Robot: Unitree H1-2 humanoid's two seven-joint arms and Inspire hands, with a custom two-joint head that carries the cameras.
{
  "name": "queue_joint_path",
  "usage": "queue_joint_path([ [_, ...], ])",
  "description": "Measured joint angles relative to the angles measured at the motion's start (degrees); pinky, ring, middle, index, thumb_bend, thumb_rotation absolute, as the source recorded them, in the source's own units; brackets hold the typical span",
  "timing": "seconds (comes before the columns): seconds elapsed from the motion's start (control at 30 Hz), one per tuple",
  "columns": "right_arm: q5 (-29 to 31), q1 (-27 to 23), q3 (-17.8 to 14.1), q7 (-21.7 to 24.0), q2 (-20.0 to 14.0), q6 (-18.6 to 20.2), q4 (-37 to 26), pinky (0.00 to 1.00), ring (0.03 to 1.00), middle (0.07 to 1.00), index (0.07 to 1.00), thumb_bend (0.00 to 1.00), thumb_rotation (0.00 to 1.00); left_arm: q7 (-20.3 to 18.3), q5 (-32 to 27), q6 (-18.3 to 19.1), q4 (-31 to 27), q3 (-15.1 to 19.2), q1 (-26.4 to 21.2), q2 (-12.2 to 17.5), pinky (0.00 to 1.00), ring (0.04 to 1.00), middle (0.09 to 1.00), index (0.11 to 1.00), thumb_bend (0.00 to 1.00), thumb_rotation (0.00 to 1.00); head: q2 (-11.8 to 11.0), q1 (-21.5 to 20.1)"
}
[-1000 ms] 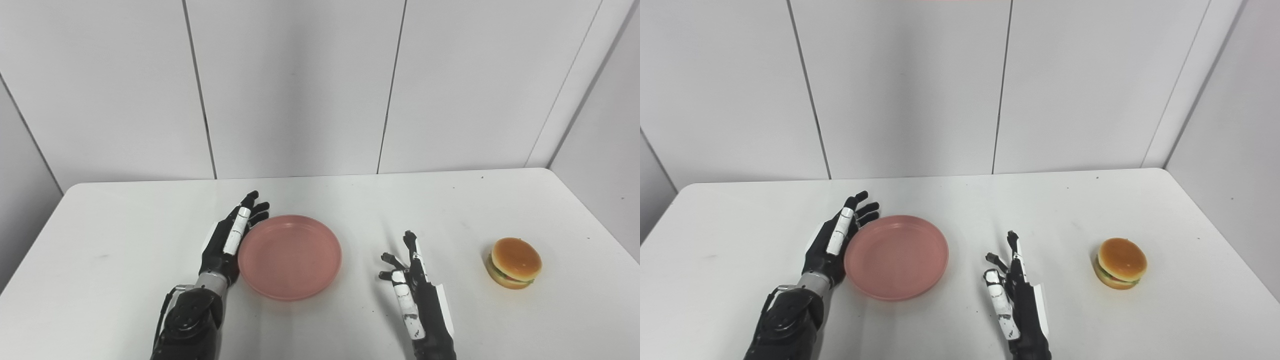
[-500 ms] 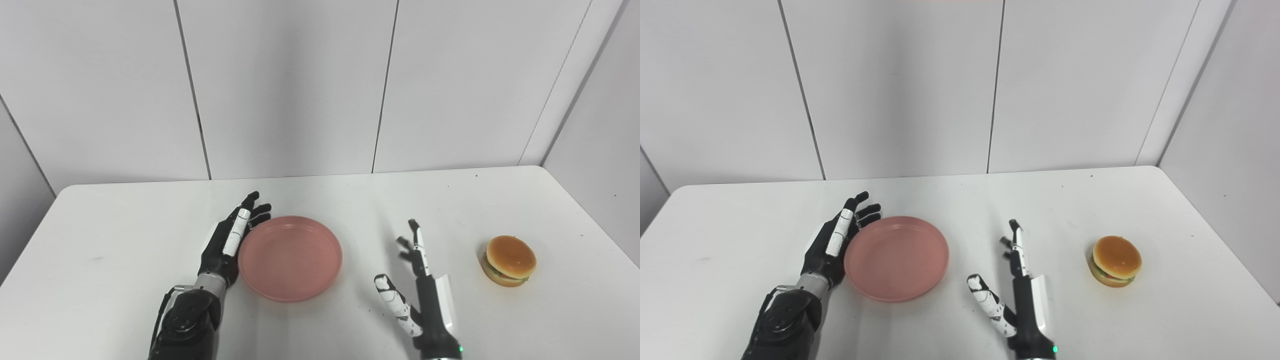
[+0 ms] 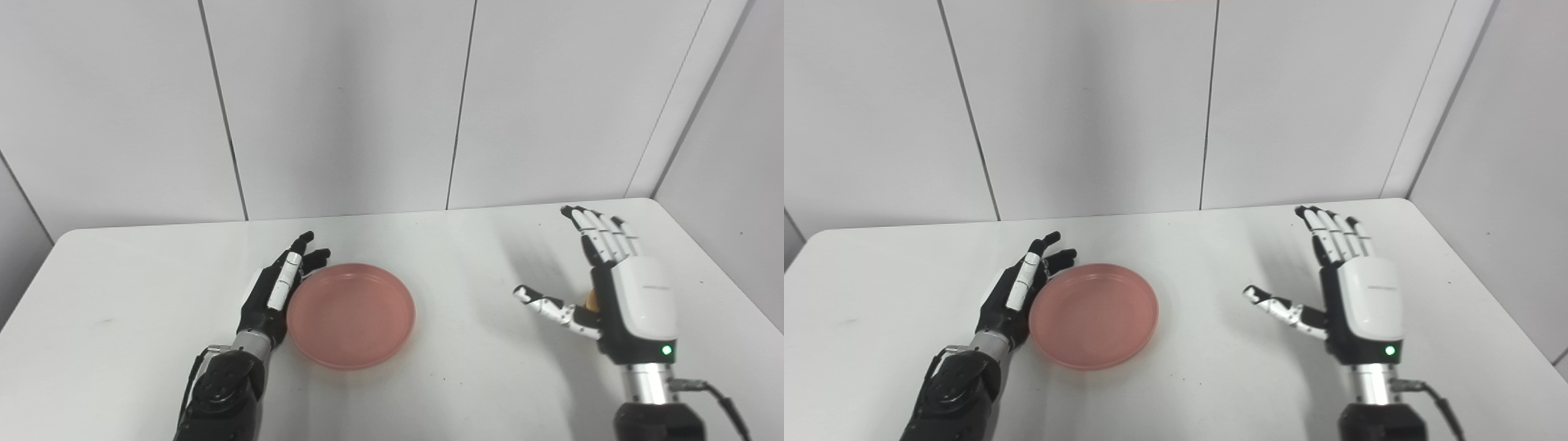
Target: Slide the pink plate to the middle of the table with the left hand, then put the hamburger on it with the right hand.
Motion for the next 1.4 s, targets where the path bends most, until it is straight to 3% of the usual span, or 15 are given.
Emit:
queue_joint_path([
  [0.17,-0.70,-1.09,0.11,4.18,-2.43,3.85,2.25,0.82,0.822,0.798,0.725,0.76,0.84,-0.51,-0.49,-0.01,0.49,0.26,-0.38,-0.02,0.81,0.832,0.763,0.877,0.85,0.85,-0.09,-0.09],
  [0.3,-1.43,-1.37,1.13,7.61,-4.01,5.43,5.80,0.80,0.800,0.784,0.715,0.76,0.79,-0.86,-0.58,-0.03,0.58,0.44,-0.45,-0.03,0.81,0.827,0.758,0.871,0.84,0.85,-0.09,-0.17],
  [0.6,-1.36,-1.49,2.20,7.38,-6.29,6.46,12.61,0.77,0.760,0.744,0.674,0.75,0.72,-1.44,-1.02,-0.02,0.59,0.82,-0.44,-0.03,0.81,0.816,0.756,0.882,0.83,0.85,0.35,-0.18],
  [0.73,-0.05,-2.37,3.04,4.16,-7.19,6.26,18.36,0.73,0.733,0.723,0.654,0.75,0.72,-1.53,-1.15,-0.02,0.58,0.77,-0.43,-0.04,0.81,0.810,0.748,0.884,0.84,0.85,0.53,0.17],
  [0.9,1.56,-4.70,5.49,-3.52,-10.47,2.74,30.48,0.72,0.718,0.709,0.645,0.78,0.82,-1.56,-1.15,-0.07,0.49,0.63,-0.41,-0.04,0.79,0.804,0.744,0.887,0.83,0.85,0.88,0.35],
  [1.17,4.99,-8.50,8.95,-9.07,-13.25,-0.51,38.16,0.69,0.689,0.677,0.627,0.78,0.82,-1.57,-1.15,0.01,0.33,0.47,-0.38,-0.05,0.78,0.799,0.738,0.882,0.83,0.85,1.23,0.70],
  [1.3,7.59,-9.15,9.64,-11.31,-14.45,-4.21,40.71,0.61,0.630,0.641,0.604,0.77,0.78,-1.57,-1.17,0.01,0.32,0.49,-0.38,-0.06,0.77,0.794,0.732,0.875,0.82,0.85,1.23,0.70],
  [1.4,9.70,-9.28,9.67,-11.76,-14.64,-6.45,40.94,0.43,0.493,0.538,0.550,0.74,0.73,-1.56,-1.16,0.01,0.34,0.48,-0.38,-0.06,0.77,0.792,0.731,0.877,0.82,0.85,1.32,0.79],
])
